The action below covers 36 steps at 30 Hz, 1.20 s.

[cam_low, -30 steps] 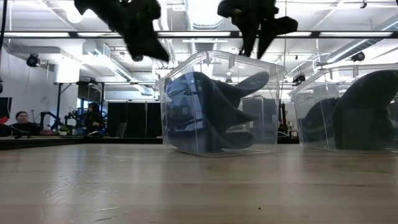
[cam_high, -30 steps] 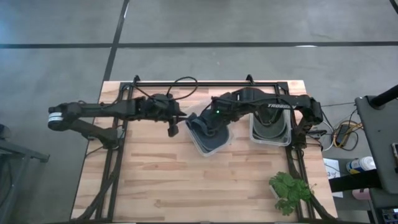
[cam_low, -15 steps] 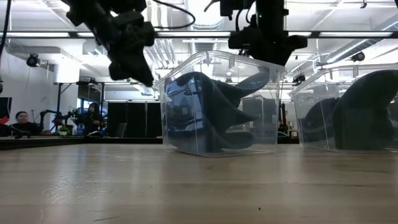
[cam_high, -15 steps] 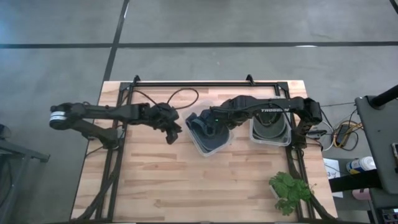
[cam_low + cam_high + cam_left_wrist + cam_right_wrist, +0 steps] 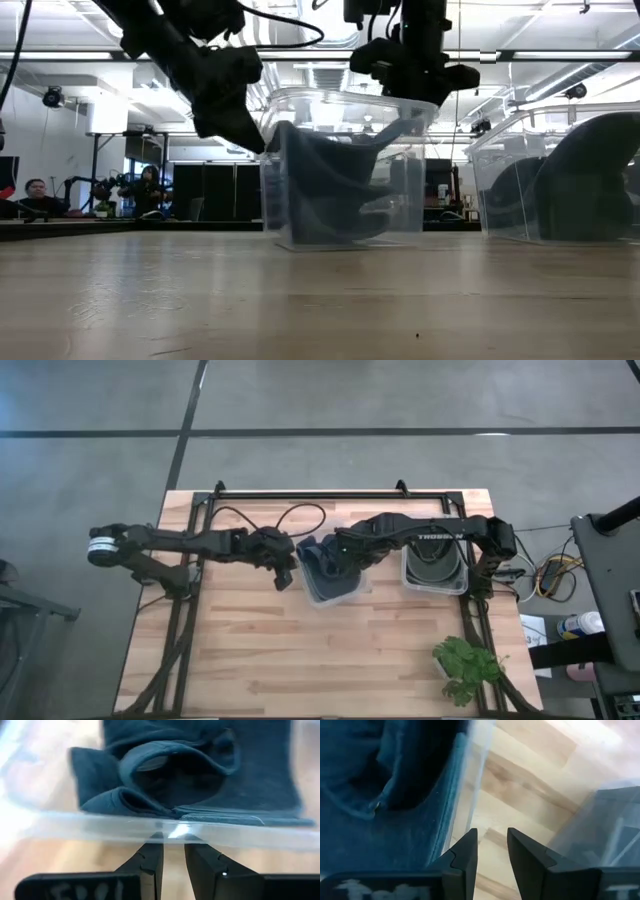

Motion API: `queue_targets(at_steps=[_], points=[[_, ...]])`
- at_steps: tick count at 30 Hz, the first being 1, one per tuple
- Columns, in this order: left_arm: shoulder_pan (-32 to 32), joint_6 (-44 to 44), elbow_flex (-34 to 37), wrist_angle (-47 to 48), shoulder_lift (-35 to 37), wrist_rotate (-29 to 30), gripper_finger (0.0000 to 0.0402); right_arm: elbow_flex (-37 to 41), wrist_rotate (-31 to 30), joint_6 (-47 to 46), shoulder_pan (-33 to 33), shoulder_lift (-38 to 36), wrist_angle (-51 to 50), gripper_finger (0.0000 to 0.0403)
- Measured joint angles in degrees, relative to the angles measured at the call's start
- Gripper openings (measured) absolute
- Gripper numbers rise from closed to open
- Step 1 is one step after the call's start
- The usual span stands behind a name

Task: Pick & Place hat
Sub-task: Adjust the left transparent bin on the table, then adjust the right transparent bin on the table

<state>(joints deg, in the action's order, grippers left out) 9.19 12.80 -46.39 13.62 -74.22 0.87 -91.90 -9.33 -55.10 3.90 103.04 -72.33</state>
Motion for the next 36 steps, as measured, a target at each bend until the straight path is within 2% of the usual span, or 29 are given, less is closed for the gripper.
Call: queue_targets(at_steps=[6, 19, 26, 29, 36], points=[[2.83, -5.68, -0.2, 2.05, 0.84, 9.55, 0.0073, -0.09, 2.03, -0.25, -0.2, 0.13, 2.4, 0.0092], [6.6, -5.92, -0.22, 8.76, 3.65, 10.19, 0.0073, 0.09, 0.32, 2.36, 4.24, 0.23, 11.23, 0.0086], [6.75, -8.51, -0.2, 9.91, 4.07, 15.85, 0.0073, 0.11, -0.01, 4.95, 5.86, 0.23, 15.51, 0.0087], [6.94, -8.94, -0.55, 10.07, 4.14, 16.71, 0.0073, -0.06, 0.13, 6.12, 5.94, 0.19, 14.24, 0.0089], [6.99, -8.73, -3.89, 15.46, 6.79, 17.56, 0.0073, -4.35, -3.27, 6.13, 5.91, -3.3, 3.07, 0.0095]])
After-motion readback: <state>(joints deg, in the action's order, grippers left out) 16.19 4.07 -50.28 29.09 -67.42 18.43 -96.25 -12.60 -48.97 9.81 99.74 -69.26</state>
